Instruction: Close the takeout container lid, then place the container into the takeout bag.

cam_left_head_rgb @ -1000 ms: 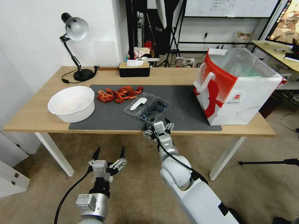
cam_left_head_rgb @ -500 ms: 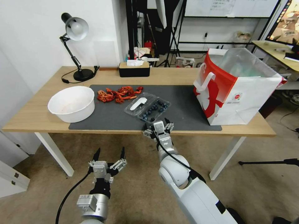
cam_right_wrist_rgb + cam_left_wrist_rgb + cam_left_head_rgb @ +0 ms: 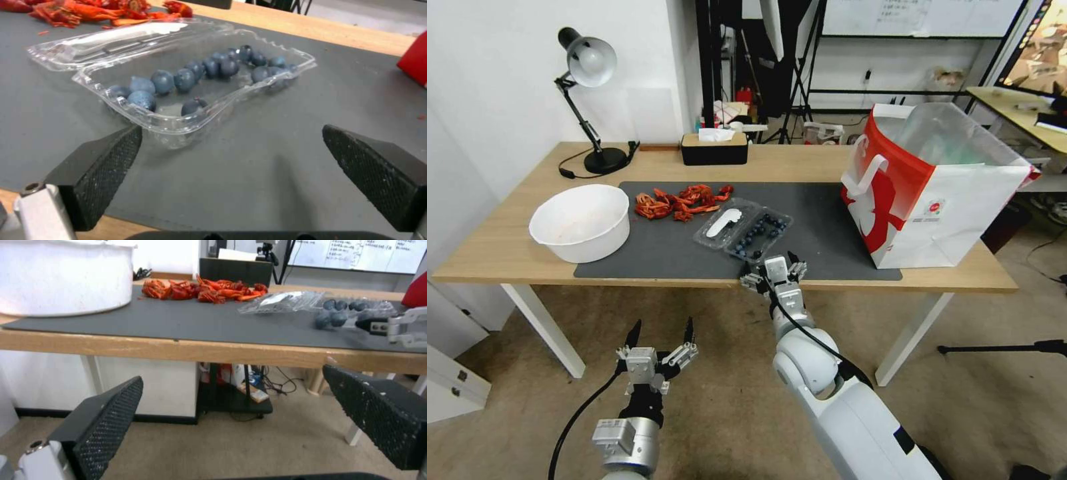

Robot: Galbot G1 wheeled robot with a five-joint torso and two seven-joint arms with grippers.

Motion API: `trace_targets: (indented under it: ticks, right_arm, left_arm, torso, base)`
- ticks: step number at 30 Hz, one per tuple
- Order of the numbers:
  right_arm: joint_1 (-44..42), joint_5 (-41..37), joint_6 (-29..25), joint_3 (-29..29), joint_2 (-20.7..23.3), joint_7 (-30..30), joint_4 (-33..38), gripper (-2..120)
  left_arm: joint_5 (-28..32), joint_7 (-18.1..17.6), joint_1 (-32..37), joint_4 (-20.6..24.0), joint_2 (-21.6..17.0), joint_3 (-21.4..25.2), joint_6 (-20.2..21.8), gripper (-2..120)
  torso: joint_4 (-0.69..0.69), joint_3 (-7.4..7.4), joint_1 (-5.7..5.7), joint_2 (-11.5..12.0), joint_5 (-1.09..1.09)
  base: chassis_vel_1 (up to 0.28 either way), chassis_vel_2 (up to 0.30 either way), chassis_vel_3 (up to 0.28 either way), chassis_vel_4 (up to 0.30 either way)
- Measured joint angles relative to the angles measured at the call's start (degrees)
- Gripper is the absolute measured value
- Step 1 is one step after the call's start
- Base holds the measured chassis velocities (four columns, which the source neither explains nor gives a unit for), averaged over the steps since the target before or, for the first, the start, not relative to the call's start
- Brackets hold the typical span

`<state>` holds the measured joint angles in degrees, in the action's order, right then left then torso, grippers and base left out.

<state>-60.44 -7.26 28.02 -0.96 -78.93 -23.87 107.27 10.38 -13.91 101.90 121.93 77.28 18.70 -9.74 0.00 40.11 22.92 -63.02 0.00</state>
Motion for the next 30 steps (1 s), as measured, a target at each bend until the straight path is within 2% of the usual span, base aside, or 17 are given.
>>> trace_targets:
  ticks: [30]
  right_arm:
    - [-2.0,-4.2,-0.1,6.8,2.8,-0.3,2.1,100]
  left_arm:
    - [-0.4,0.0,-0.1,-1.3,0.2,-0.6,-0.6,100]
  torso:
    - [0.0,0.0,0.0,0.0,0.01]
  base:
    - [0.0,0.0,0.0,0.0]
